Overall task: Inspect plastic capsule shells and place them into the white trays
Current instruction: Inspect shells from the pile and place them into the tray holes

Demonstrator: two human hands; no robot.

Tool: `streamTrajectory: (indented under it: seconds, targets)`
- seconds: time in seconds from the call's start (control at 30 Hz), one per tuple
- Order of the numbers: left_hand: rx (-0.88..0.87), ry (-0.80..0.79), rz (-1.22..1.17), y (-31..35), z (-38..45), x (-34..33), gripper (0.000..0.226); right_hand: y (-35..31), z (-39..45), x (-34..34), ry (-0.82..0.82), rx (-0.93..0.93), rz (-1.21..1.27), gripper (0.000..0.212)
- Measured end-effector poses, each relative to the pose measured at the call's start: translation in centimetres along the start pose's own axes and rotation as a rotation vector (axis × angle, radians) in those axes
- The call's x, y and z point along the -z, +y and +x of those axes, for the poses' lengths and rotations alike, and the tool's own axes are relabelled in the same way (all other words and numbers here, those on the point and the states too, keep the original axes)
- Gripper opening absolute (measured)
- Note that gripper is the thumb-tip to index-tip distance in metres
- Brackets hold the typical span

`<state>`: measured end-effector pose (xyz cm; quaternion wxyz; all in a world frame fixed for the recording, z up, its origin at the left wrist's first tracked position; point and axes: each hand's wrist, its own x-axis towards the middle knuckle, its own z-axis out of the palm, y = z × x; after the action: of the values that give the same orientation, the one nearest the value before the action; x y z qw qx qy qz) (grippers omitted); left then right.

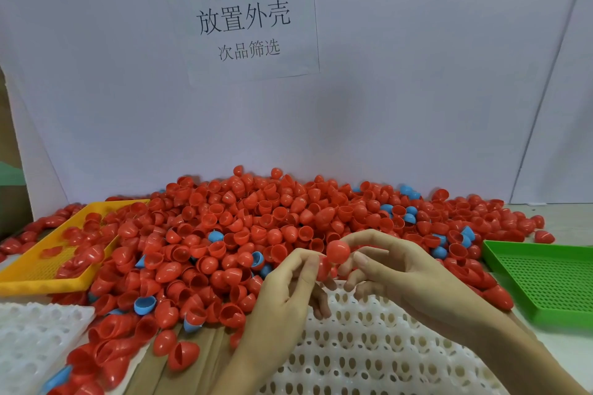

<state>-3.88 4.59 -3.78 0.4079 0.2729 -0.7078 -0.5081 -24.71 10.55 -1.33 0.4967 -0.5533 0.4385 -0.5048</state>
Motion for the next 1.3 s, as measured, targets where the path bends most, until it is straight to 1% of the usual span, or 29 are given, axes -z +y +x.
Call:
streamTrajectory:
  seconds: [0.1, 0.13, 0.23, 0.3, 0.47, 0.53, 0.67, 0.8, 0.93, 1.03, 1.1, 1.2, 1.3]
  targets:
    - [-0.018, 0.059, 0.047, 0.0, -0.1, -0.1, 0.016, -0.3, -0.1, -0.5, 0.044, 0.037, -0.124, 0.026]
    - [-0.02, 0.081, 0.043, -0.1, 0.0, -0.2, 0.015, -0.3, -0.2, -0.5, 0.057, 0.044, -0.151, 0.021]
    - [-0.032, 0.152, 0.014, -0.4, 0.0, -0.3, 0.028, -0.4, -0.3, -0.7, 0.073, 0.043, -0.171, 0.017]
    - [-0.047, 0.174, -0.014, -0.4, 0.0, -0.3, 0.034, -0.3, -0.4, -0.6, 0.084, 0.034, -0.173, 0.02]
    - [-0.154, 0.147, -0.076, 0.4, -0.1, -0.1, 0.035, -0.4, -0.4, -0.3, 0.067, 0.052, -0.187, 0.028]
    - [-0.22, 0.121, -0.132, 1.0, -0.2, -0.1, 0.037, -0.8, -0.5, -0.1, 0.034, 0.083, -0.144, 0.034]
    - [-0.367, 0.13, -0.198, 1.9, -0.4, -0.3, 0.034, -1.3, -0.8, 0.3, -0.021, 0.138, -0.052, 0.046]
    - [-0.386, 0.137, -0.244, 2.1, -0.5, -0.4, 0.034, -1.5, -0.8, 0.5, -0.053, 0.167, -0.026, 0.047]
    - [-0.382, 0.163, -0.153, 2.1, -0.6, -0.3, 0.035, -1.7, -0.8, 0.4, -0.042, 0.153, -0.057, 0.043]
    - [-0.377, 0.231, -0.008, 1.9, -0.6, -0.3, 0.033, -1.4, -0.6, -0.1, 0.097, 0.174, -0.269, 0.033]
    - [-0.382, 0.261, 0.078, 1.6, -0.6, -0.4, 0.033, -1.0, -0.5, -0.5, 0.144, 0.186, -0.374, 0.024]
    - [-0.373, 0.267, 0.181, 1.0, -0.6, -0.5, 0.036, -0.9, -0.5, -1.3, 0.141, 0.163, -0.35, 0.019]
    - [-0.346, 0.206, 0.205, 0.5, -0.6, -0.7, 0.032, -0.9, -0.5, -1.4, 0.176, 0.137, -0.36, 0.019]
